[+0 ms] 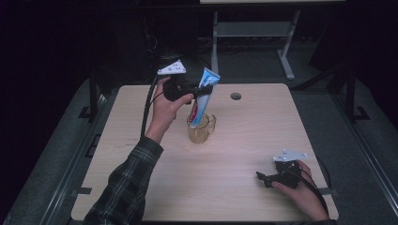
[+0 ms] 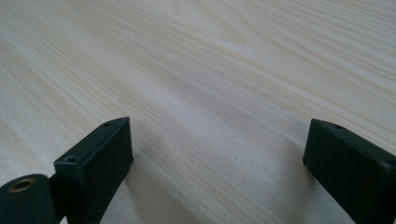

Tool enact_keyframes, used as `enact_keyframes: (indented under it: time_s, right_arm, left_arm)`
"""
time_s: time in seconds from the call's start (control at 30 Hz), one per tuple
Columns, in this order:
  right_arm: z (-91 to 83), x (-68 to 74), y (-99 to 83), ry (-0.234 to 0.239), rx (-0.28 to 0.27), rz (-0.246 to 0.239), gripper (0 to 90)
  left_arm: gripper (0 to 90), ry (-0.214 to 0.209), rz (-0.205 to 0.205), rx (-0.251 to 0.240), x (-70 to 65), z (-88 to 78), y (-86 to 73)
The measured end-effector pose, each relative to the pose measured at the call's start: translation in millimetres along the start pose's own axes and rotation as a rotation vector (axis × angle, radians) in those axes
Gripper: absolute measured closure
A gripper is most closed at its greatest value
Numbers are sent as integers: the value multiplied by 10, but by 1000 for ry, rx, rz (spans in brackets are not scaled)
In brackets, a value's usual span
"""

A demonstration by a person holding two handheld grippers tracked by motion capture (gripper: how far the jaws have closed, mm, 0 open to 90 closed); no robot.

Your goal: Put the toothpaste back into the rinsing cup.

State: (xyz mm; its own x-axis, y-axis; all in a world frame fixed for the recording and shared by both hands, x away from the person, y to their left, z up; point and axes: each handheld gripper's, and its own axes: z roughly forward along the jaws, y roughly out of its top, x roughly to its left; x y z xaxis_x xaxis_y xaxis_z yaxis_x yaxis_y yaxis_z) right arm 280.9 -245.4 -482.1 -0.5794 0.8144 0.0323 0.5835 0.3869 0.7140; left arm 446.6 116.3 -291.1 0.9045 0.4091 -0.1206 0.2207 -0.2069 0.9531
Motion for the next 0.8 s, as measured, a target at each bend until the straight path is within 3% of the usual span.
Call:
enact_keyframes:
  time_s: [0.37, 0.8]
  right_arm:
    - [0, 0, -1, 1, 0, -1, 73]
    - [0, -2, -2, 4, -1, -2, 73]
  left_arm:
    - [715, 31, 3, 5, 86, 112, -63]
    - [713, 68, -9, 4, 173, 158, -249]
